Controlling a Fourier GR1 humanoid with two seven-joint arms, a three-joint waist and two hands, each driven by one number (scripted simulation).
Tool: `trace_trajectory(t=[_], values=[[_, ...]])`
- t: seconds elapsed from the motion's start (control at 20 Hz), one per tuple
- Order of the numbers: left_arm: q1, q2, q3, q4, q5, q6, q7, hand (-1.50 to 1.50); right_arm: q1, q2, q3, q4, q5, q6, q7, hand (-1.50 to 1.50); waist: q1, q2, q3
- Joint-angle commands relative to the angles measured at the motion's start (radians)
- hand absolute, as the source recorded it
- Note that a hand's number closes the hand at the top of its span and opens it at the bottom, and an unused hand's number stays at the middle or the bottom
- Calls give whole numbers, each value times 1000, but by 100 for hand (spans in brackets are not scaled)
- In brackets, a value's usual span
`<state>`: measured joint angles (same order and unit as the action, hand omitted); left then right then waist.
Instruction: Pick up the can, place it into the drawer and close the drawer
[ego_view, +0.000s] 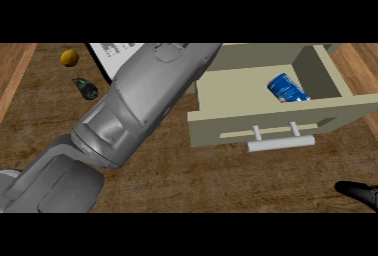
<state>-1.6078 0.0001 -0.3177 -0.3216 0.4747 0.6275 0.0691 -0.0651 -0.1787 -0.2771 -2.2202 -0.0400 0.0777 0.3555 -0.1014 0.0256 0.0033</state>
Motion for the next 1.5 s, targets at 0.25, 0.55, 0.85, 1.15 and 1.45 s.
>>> trace_trajectory(t=[0.25, 0.55, 0.85, 1.15, 1.45], values=[[0, 0, 8, 7, 84, 9, -33, -150, -41, -91, 37, 23, 125, 61, -115, -150, 6, 2, 0], [-17, 0, 41, 24, 120, 9, -73, -150, -109, -148, 149, 112, 366, 49, -148, -150, 35, 5, -2], [-41, 0, 35, 38, 130, 22, -91, -150, -221, -165, 277, 273, 587, 3, -205, -150, 55, 3, -1], [-7, 0, 25, 50, 99, -15, -114, -150, -233, -128, 386, 509, 769, -96, -308, -150, 94, -9, -2], [-15, 0, 43, 27, 107, -28, -96, -150, -376, -95, 431, 759, 923, -188, -321, -150, 98, -12, -2]])
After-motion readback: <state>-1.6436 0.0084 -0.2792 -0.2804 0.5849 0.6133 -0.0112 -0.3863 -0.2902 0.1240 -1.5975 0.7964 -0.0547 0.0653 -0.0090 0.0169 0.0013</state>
